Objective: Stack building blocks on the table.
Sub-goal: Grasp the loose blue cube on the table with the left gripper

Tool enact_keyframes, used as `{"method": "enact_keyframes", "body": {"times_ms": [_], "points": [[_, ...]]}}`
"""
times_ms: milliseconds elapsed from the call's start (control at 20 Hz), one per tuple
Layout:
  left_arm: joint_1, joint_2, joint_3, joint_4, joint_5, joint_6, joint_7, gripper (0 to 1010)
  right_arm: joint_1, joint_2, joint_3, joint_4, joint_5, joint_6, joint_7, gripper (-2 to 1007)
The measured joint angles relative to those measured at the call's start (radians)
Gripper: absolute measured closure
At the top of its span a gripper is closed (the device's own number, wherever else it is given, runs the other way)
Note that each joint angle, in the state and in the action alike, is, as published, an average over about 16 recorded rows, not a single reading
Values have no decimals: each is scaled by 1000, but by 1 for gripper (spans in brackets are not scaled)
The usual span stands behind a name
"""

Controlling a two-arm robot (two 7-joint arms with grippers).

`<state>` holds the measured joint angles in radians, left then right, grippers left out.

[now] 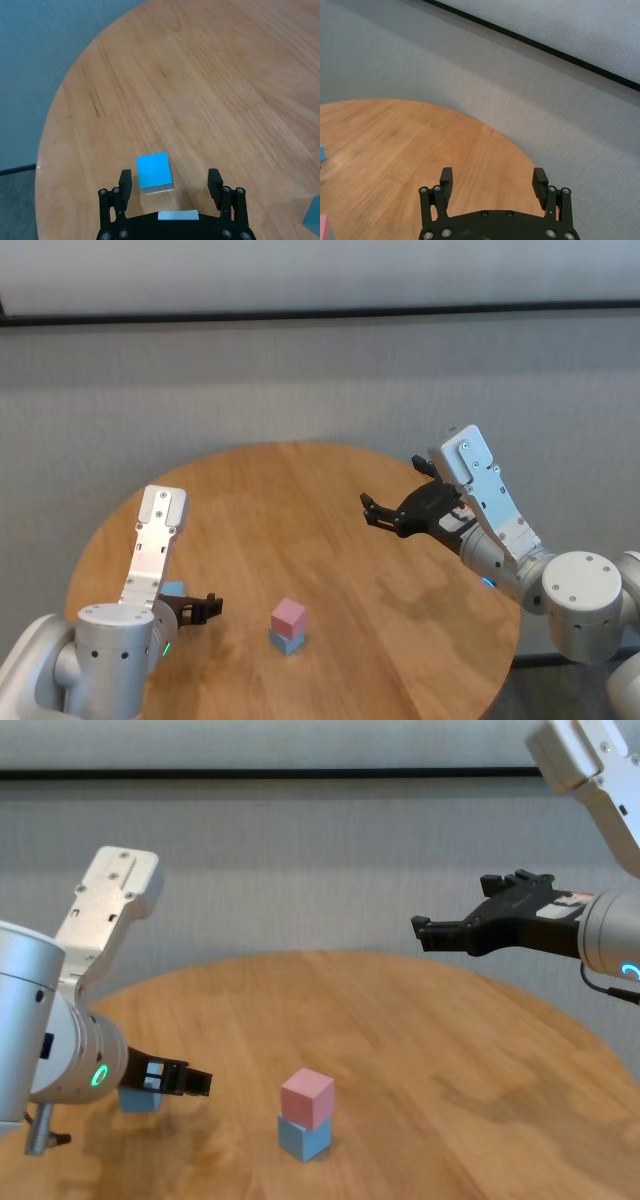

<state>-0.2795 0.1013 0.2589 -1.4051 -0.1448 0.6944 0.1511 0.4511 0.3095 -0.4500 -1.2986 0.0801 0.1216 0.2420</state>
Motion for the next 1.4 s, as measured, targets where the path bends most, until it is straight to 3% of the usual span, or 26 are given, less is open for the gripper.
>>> {"method": "enact_keyframes", "body": {"times_ms": [1000, 1400], "points": [[-35, -21, -14, 73, 40, -20, -15, 14, 0, 0, 0, 0, 0, 0, 0, 4], [-36, -21, -13, 76, 42, -25, -16, 93, 0, 0, 0, 0, 0, 0, 0, 4]]}}
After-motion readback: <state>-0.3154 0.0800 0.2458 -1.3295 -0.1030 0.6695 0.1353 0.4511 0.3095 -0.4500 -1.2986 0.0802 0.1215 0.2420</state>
